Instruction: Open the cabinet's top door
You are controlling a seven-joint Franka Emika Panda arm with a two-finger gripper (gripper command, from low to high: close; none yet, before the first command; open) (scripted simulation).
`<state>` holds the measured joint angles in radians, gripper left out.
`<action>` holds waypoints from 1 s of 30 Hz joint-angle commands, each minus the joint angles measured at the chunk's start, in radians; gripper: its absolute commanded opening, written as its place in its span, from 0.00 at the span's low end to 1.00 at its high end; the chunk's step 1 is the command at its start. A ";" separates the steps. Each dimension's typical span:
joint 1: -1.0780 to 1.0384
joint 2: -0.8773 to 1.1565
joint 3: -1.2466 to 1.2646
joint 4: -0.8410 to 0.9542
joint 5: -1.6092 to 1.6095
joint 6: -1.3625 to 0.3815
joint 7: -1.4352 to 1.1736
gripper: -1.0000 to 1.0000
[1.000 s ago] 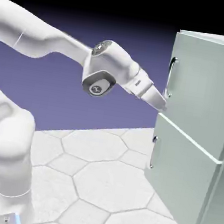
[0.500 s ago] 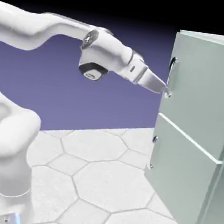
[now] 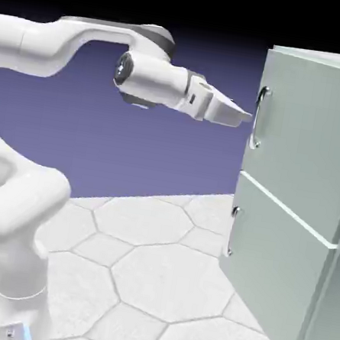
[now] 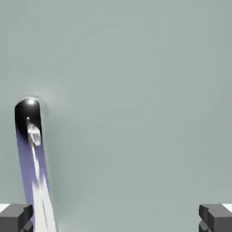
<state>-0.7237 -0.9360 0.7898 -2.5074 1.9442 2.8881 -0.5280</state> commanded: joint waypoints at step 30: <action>-0.319 -0.077 0.290 0.115 0.728 -0.198 -0.530 0.00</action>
<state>-1.0424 -1.0129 1.0801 -2.3931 2.6714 2.6896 -1.0581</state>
